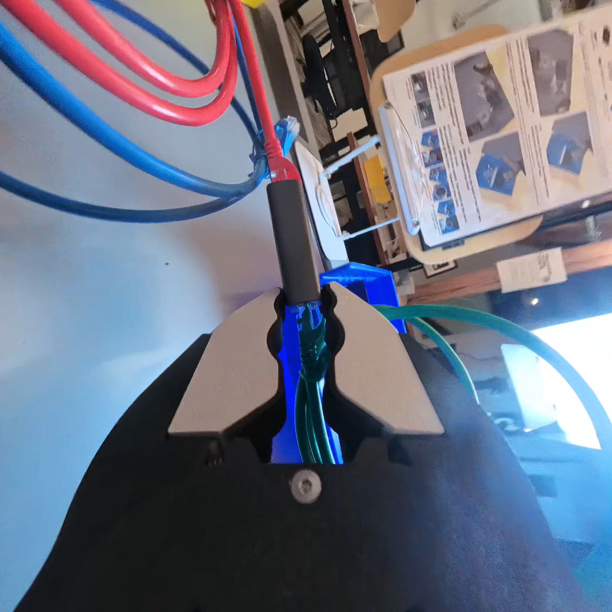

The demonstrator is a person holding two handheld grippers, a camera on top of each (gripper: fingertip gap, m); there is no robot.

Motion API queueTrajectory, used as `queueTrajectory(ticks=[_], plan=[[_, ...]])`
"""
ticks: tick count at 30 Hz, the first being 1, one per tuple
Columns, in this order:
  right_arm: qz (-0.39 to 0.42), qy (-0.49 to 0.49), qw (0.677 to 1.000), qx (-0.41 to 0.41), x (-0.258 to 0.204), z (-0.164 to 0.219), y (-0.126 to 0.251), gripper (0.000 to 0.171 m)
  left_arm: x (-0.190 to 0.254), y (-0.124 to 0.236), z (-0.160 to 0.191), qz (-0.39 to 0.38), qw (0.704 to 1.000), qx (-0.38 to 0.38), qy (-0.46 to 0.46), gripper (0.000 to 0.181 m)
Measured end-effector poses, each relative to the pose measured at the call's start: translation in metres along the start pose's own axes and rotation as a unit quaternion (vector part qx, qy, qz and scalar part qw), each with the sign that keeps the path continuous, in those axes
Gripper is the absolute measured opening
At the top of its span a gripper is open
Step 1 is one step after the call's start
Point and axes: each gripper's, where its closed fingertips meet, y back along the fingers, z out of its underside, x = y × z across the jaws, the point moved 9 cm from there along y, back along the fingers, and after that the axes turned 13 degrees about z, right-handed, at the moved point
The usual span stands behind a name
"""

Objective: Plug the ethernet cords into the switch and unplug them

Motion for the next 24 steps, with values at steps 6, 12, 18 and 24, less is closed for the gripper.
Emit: queueTrajectory(ticks=[6,12,18,24], plan=[[0.002,-0.049,0.990,-0.135,0.097,0.002,-0.004,0.022,-0.008,0.020,0.040,-0.017,0.995,-0.098,-0.015,0.021],[0.051,0.102,0.917,-0.382,0.204,0.038,-0.066,0.021,-0.007,0.023,0.049,-0.013,0.993,-0.109,-0.035,0.020],[-0.057,0.218,0.810,-0.541,0.198,0.094,-0.161,0.021,0.003,0.017,0.057,-0.022,0.984,-0.155,-0.091,0.018],[-0.159,0.341,0.717,-0.586,0.131,0.126,-0.224,0.021,0.010,0.008,0.064,-0.011,0.982,-0.166,-0.095,0.015]])
